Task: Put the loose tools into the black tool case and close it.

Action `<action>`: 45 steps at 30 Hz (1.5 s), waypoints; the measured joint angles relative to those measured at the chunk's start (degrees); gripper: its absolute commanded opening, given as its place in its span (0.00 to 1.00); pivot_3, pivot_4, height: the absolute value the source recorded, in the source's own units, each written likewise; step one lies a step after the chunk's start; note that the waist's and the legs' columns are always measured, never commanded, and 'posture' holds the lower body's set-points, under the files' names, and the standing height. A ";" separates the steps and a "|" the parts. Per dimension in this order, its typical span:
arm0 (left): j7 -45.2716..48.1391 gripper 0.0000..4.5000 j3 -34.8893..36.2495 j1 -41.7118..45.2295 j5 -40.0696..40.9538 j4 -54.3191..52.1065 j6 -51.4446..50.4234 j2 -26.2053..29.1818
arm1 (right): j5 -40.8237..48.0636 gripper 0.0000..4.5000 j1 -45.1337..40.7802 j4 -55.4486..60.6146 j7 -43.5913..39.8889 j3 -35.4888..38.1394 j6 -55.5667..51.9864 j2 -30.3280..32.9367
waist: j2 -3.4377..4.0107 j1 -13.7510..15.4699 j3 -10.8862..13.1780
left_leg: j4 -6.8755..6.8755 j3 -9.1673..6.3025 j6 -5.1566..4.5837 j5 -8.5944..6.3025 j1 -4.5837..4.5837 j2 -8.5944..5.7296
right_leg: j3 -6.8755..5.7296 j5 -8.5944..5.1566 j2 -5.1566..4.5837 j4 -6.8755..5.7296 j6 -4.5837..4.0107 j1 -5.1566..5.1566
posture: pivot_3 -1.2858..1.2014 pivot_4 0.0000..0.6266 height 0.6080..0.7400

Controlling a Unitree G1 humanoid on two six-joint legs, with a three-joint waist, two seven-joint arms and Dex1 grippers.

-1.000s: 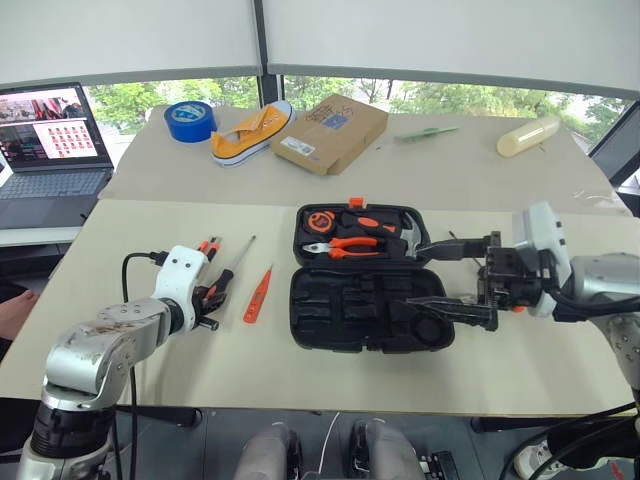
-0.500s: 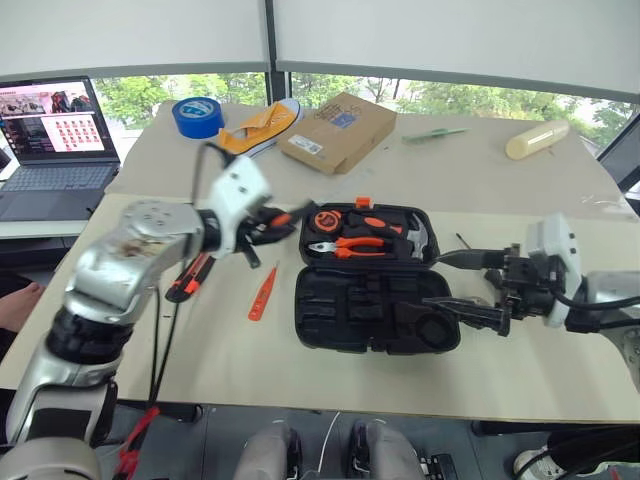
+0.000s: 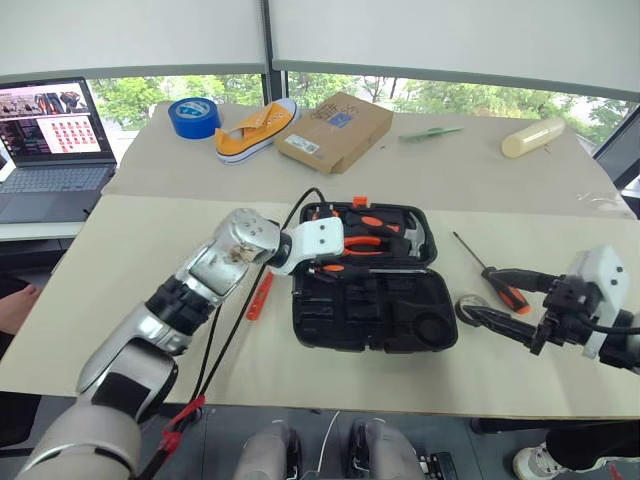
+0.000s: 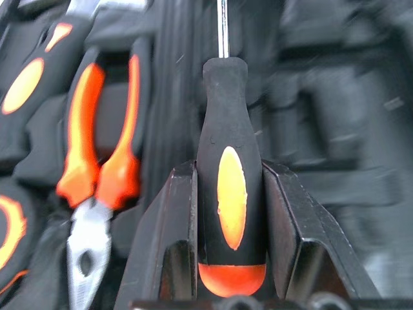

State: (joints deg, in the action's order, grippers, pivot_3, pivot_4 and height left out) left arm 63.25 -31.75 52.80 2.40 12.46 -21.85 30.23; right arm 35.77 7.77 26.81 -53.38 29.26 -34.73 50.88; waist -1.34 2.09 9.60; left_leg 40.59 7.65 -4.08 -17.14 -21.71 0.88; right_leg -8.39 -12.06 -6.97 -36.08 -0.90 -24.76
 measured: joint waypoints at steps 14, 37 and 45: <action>3.67 0.31 0.16 0.30 -4.74 6.31 4.70 -4.11 | 1.22 1.00 -0.75 0.12 2.70 0.56 -0.16 -0.51 | 0.00 0.25 0.00 | 0.36 -0.22 -0.18 -0.09 -0.35 -0.03 | -0.12 0.14 -0.06 -0.04 -0.07 -0.09 | 0.52 0.24 0.93; 3.35 0.01 3.41 3.17 -7.15 8.89 4.74 -9.38 | 1.48 1.00 -0.82 0.10 2.37 -1.51 -0.17 -0.51 | 0.04 0.24 -0.02 | 0.56 -0.38 -0.25 -0.09 -0.48 -0.06 | -0.18 0.29 -0.06 -0.04 -0.14 -0.07 | 0.52 0.24 0.93; 2.87 0.01 1.17 4.43 -11.68 12.77 9.52 -10.91 | 1.45 1.00 -0.53 0.10 2.82 -1.57 -0.16 -1.05 | 0.04 0.41 -0.03 | 0.62 -0.45 -0.28 -0.10 -0.44 -0.06 | -0.21 0.29 -0.08 -0.04 -0.14 0.02 | 0.52 0.24 0.93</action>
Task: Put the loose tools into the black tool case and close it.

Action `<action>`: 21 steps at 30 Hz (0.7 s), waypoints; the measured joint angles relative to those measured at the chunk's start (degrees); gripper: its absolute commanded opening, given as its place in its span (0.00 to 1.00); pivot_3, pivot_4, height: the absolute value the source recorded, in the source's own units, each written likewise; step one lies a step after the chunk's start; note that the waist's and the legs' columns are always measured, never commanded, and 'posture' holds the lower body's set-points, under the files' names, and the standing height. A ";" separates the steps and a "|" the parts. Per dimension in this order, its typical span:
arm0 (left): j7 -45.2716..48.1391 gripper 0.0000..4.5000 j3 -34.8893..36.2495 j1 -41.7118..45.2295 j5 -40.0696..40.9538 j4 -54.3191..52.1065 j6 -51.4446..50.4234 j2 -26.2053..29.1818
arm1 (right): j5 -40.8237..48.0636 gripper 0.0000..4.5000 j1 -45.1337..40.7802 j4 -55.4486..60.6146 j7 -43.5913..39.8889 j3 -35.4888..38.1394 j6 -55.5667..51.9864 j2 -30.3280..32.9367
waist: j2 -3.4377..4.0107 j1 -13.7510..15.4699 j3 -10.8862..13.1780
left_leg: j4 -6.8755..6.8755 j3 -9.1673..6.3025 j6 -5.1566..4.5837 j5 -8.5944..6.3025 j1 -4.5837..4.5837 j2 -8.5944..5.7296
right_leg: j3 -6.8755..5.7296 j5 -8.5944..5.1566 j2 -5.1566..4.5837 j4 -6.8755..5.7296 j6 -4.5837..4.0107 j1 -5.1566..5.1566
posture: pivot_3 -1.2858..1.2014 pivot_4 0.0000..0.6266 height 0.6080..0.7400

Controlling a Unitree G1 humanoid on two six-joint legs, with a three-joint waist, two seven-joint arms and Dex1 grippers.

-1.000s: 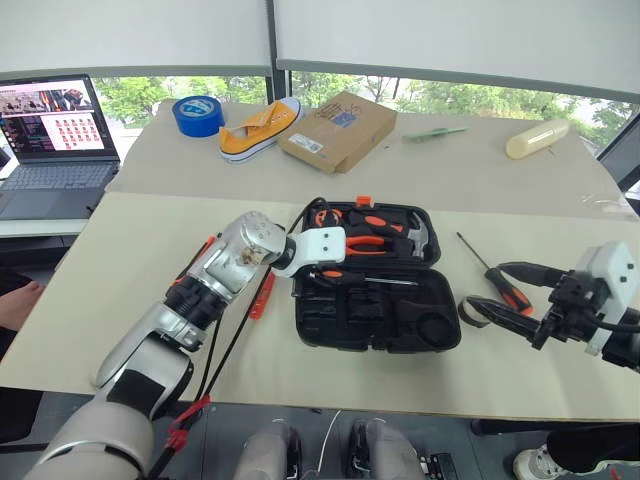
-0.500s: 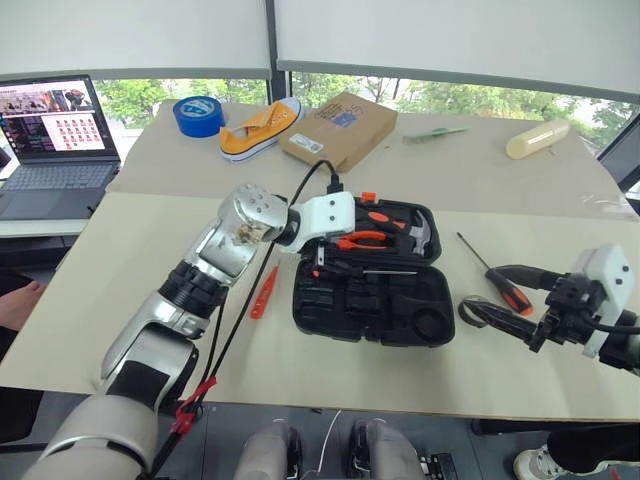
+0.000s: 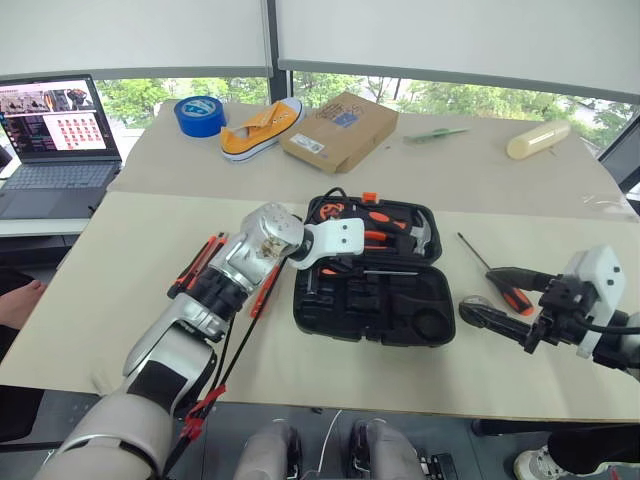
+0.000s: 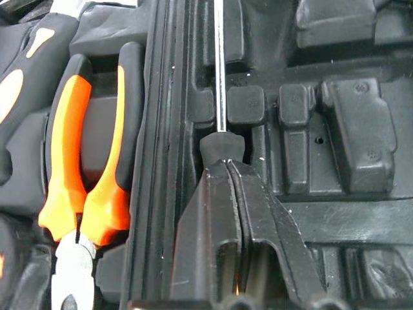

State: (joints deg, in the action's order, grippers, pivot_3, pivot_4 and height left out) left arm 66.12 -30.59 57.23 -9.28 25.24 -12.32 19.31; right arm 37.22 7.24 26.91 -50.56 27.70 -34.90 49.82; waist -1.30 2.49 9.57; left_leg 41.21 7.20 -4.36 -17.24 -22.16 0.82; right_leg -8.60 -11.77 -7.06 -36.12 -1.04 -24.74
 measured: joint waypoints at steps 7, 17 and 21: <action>-1.38 0.01 -0.77 0.39 -2.44 1.90 3.58 -1.11 | -0.21 1.00 1.48 0.29 1.17 0.04 0.00 -1.43 | 0.03 0.10 -0.01 | 0.12 -0.19 -0.29 -0.18 0.17 0.00 | -0.07 -0.13 -0.22 0.03 0.28 0.35 | 0.52 0.24 0.93; 10.92 0.72 20.11 -5.32 22.89 -16.60 -23.58 9.38 | -3.58 1.00 7.33 -6.81 2.01 7.81 0.38 -0.87 | 0.16 -1.13 -0.04 | 0.29 -0.17 -0.28 -0.17 0.05 0.00 | -0.03 -0.02 -0.16 -0.04 0.16 0.26 | 0.52 0.24 0.93; 16.91 0.99 24.70 -12.32 33.19 -26.42 -33.61 18.72 | -7.09 1.00 2.22 -17.26 0.52 6.06 2.50 2.49 | 0.26 -1.85 0.00 | 0.30 -0.18 -0.25 -0.18 0.28 0.00 | 0.03 -0.27 -0.17 -0.03 0.58 0.44 | 0.52 0.24 0.93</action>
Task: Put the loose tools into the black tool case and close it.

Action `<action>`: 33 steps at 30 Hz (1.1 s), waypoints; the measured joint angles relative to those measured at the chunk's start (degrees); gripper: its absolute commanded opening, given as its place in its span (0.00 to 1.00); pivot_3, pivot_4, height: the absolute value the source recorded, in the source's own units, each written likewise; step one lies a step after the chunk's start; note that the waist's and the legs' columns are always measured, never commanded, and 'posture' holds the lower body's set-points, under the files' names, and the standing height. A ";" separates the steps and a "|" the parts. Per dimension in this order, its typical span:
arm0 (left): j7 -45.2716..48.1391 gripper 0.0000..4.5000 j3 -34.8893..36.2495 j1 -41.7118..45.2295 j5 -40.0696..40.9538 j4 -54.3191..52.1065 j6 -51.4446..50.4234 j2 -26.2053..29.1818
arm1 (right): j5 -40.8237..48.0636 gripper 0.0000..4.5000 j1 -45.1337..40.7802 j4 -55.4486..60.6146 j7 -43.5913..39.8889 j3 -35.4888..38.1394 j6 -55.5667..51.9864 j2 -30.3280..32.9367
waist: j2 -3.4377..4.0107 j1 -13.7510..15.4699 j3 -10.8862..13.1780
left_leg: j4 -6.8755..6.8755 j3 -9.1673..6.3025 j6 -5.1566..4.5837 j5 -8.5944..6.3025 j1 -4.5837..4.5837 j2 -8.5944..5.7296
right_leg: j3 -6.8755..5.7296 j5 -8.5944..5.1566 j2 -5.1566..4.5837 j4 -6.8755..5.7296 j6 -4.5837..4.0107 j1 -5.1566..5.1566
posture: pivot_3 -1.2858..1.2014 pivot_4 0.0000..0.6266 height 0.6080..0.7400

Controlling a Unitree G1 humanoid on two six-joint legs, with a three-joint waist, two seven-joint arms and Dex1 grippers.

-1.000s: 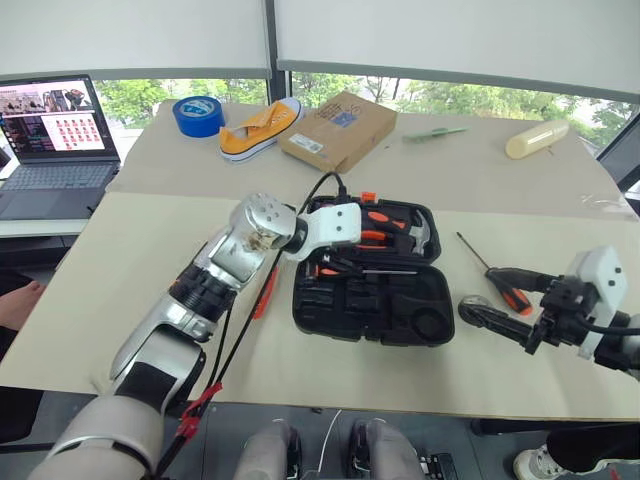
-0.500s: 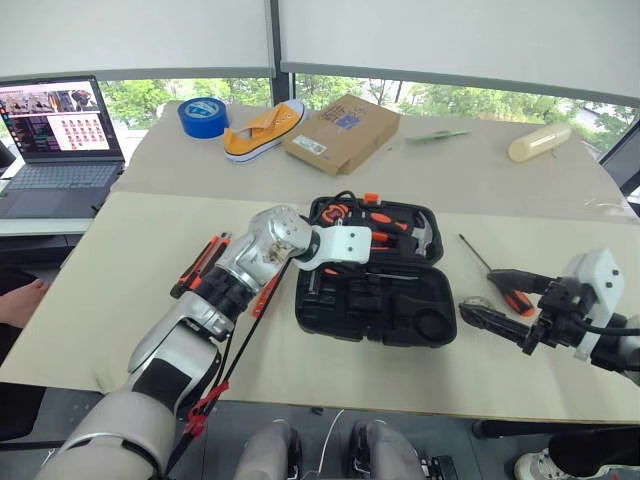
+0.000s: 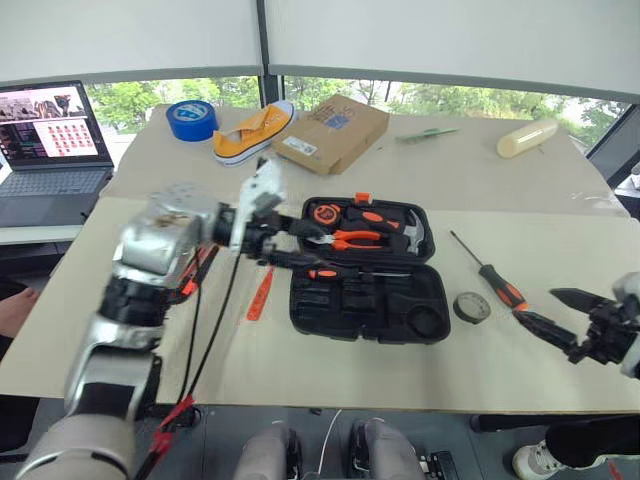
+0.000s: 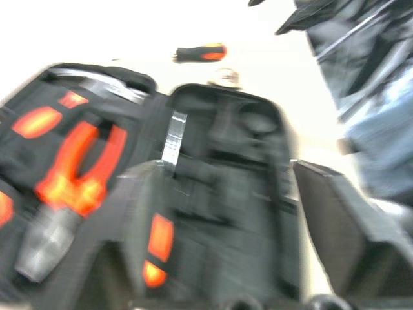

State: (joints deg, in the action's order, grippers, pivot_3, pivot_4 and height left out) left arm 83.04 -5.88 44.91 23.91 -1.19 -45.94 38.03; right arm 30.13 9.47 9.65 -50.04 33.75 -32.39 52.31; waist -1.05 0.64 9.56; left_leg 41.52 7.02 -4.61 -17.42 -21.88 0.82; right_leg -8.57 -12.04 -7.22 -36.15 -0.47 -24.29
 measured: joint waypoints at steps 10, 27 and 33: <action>-4.30 0.99 2.71 -2.97 9.99 -12.37 -5.64 2.80 | -9.11 1.00 -17.72 -21.31 -0.07 -16.21 4.07 -0.22 | 0.19 0.30 0.03 | 0.09 -0.05 0.02 0.02 -0.11 -0.04 | 0.07 0.18 0.02 -0.01 -0.31 0.02 | 0.52 0.24 0.93; -8.27 1.00 3.79 -6.50 14.78 -17.10 -6.57 9.38 | -8.93 0.23 -25.67 -33.95 -3.68 -17.16 8.47 -3.77 | 0.50 -0.13 0.18 | 0.09 -0.04 0.10 0.06 -0.08 -0.03 | 0.12 0.06 0.07 -0.01 -0.10 0.02 | 0.52 0.24 0.93; -6.25 1.00 2.13 -9.00 12.58 -17.76 -1.52 13.04 | -4.31 0.23 -32.63 -19.88 -13.18 -20.29 7.10 -1.85 | 0.84 -1.05 0.37 | -0.03 -0.02 0.21 0.11 0.02 0.00 | 0.19 0.04 0.15 -0.04 -0.08 -0.04 | 0.52 0.24 0.93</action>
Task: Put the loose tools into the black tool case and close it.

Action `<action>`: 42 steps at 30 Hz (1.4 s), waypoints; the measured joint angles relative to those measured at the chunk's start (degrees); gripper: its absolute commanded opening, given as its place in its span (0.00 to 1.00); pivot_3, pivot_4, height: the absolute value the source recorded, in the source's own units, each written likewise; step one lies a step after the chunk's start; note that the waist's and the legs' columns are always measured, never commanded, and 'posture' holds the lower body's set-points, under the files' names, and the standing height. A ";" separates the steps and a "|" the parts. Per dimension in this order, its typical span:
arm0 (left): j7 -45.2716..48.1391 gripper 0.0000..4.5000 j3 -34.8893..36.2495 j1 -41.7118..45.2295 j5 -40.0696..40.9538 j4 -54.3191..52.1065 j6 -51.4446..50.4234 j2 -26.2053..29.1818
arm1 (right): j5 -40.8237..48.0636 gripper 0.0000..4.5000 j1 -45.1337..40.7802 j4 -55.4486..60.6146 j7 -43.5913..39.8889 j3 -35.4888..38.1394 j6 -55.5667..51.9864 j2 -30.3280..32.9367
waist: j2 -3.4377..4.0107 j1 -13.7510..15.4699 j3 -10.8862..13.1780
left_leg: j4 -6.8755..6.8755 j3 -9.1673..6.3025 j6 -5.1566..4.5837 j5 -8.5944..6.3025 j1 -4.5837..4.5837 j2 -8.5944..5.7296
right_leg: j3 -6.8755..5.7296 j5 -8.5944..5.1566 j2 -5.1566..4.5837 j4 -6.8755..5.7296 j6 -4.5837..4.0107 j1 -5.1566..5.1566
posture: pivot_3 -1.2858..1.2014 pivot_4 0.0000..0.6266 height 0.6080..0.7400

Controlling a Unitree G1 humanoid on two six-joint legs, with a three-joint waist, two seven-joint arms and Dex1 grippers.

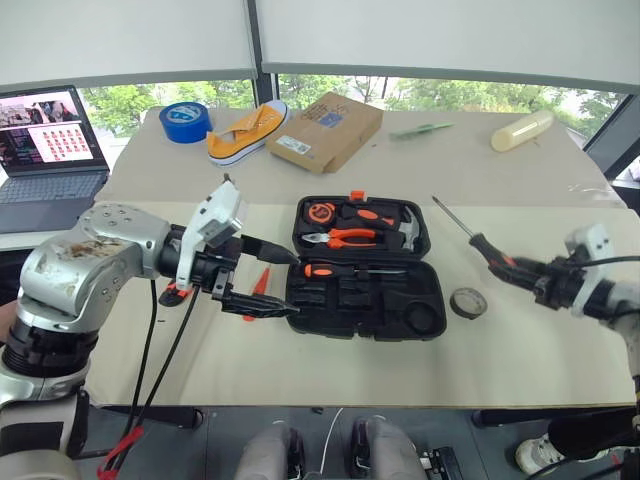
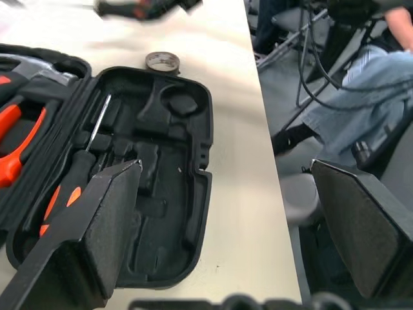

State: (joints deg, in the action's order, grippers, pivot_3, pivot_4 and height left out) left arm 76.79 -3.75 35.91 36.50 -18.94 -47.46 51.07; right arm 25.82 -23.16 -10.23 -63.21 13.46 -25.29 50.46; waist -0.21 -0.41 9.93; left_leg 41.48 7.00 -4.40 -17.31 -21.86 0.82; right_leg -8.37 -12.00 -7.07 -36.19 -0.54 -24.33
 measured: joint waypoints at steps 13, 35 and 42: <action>-1.91 1.00 -2.09 0.03 -2.46 0.98 3.68 -0.99 | -11.27 0.23 -7.60 2.60 -12.65 -23.20 10.53 -2.77 | -0.03 1.15 0.03 | 0.13 -0.11 0.00 0.02 -0.40 -0.09 | -0.12 0.08 0.09 0.08 -0.14 -0.14 | 0.52 0.24 0.93; -2.97 1.00 -2.12 1.27 -3.14 2.41 5.32 -1.77 | -15.50 0.99 -11.04 -5.48 -11.62 -22.90 17.72 -6.62 | -0.02 1.00 0.03 | 0.13 -0.14 0.01 0.02 -0.33 -0.05 | -0.11 0.11 0.12 0.05 -0.20 -0.08 | 0.52 0.24 0.93; -2.97 1.00 -2.59 1.41 -3.74 3.17 6.24 -2.24 | -13.11 0.76 -11.45 -0.85 -9.85 -21.87 10.32 -8.54 | -0.02 0.99 0.03 | 0.12 -0.15 0.01 0.02 -0.34 -0.05 | -0.12 0.11 0.13 0.05 -0.20 -0.08 | 0.52 0.24 0.93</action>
State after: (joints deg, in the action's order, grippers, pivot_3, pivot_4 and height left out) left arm 73.82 -6.34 37.32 32.76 -15.77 -41.22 48.83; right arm 12.71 -34.62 -11.08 -73.06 -8.41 -14.97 41.93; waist -0.23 0.58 9.96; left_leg 41.61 6.85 -4.39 -17.29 -22.19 0.76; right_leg -8.50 -11.89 -6.94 -36.14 -0.74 -24.41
